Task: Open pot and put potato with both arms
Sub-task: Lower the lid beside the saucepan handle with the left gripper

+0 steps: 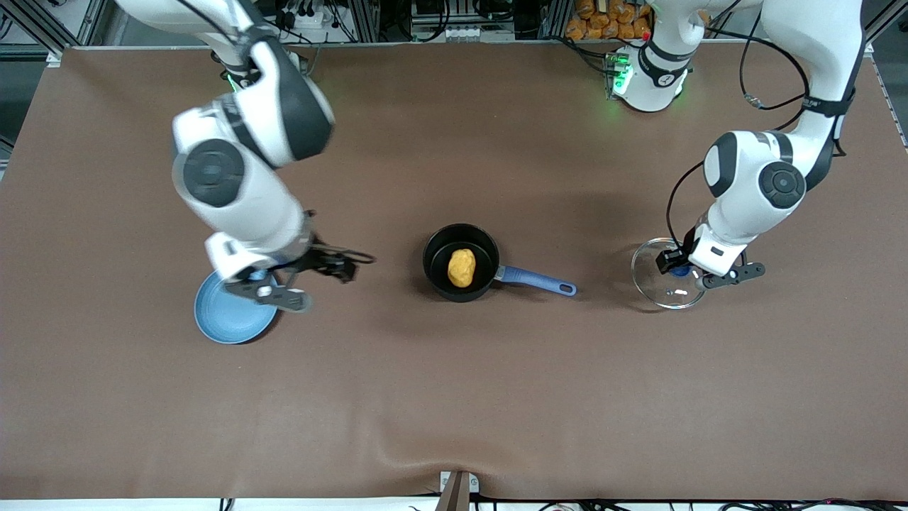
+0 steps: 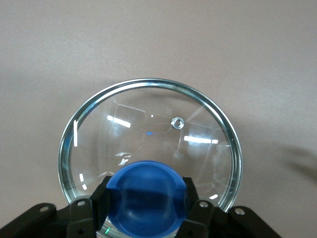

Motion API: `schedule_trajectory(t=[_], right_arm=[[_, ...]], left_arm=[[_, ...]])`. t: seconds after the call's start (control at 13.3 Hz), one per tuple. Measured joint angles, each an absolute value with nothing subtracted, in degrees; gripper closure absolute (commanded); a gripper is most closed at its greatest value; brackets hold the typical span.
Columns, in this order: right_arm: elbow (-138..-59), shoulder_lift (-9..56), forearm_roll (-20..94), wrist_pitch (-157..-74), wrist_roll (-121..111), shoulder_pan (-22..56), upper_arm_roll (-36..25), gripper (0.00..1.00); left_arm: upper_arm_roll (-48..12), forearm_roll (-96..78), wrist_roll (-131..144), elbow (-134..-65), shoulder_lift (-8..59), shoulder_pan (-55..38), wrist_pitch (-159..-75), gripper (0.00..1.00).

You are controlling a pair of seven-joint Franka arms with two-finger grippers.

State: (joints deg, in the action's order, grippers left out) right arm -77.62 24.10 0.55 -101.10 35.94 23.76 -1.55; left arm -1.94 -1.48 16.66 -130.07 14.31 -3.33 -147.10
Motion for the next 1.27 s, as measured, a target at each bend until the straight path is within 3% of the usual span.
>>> schedule_trajectory(t=[0.38, 0.45, 0.53, 0.82, 1.27], right_arm=[[-77.74, 20.9, -1.06, -96.9, 23.23, 13.64, -1.57, 0.0], [-77.77, 20.37, -1.06, -96.21, 20.93, 11.66, -1.54, 0.0], [-77.87, 19.79, -1.05, -95.61, 18.64, 9.75, -1.5, 0.0], [-79.93, 16.77, -0.98, -95.16, 12.09, 3.65, -1.36, 0.0], [-88.47, 7.72, 1.31, -95.56, 6.57, -0.89, -1.29, 0.0]], left_arm=[[-1.93, -1.48, 13.66, -129.95, 19.46, -2.15, -151.14, 1.0], [-1.94, -1.48, 13.33, -129.59, 19.79, -2.15, -151.08, 0.79], [-1.96, -1.48, 12.59, -129.29, 19.87, -2.16, -151.03, 0.01], [-1.92, -1.48, 10.29, -125.57, 20.7, -1.53, -149.19, 0.0], [-2.08, -1.48, 6.29, -106.55, 16.99, -1.31, -125.0, 0.0]])
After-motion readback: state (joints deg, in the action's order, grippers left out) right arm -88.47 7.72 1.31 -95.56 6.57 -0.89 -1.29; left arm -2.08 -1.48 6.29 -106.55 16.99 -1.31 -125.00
